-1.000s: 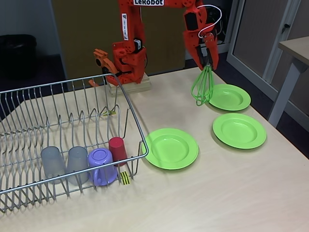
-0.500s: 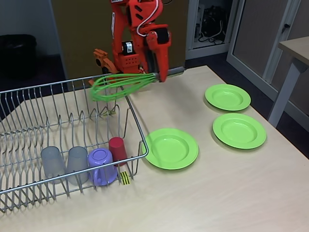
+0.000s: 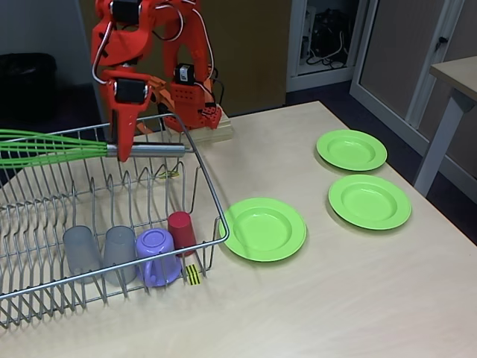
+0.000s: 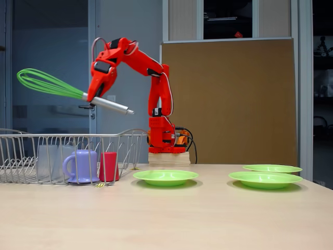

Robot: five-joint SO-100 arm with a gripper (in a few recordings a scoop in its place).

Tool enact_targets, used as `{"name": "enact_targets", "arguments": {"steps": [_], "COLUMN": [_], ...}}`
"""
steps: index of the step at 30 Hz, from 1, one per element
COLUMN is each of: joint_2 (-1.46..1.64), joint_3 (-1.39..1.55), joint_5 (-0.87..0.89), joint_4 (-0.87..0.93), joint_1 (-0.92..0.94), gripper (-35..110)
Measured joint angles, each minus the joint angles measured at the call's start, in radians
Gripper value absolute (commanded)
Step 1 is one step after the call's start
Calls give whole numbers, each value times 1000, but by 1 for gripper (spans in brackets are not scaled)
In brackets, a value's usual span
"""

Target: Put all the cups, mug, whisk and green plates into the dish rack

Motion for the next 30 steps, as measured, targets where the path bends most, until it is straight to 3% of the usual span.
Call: {"name": "enact_targets", "arguments": {"steps": [14,30], "joint_2": [-322,-650], "joint_3": [-26,-232], "joint_5": [-18,-35], "joint_4": [-143,-170], "joint_1": [83,83], "gripper": [0,0]}}
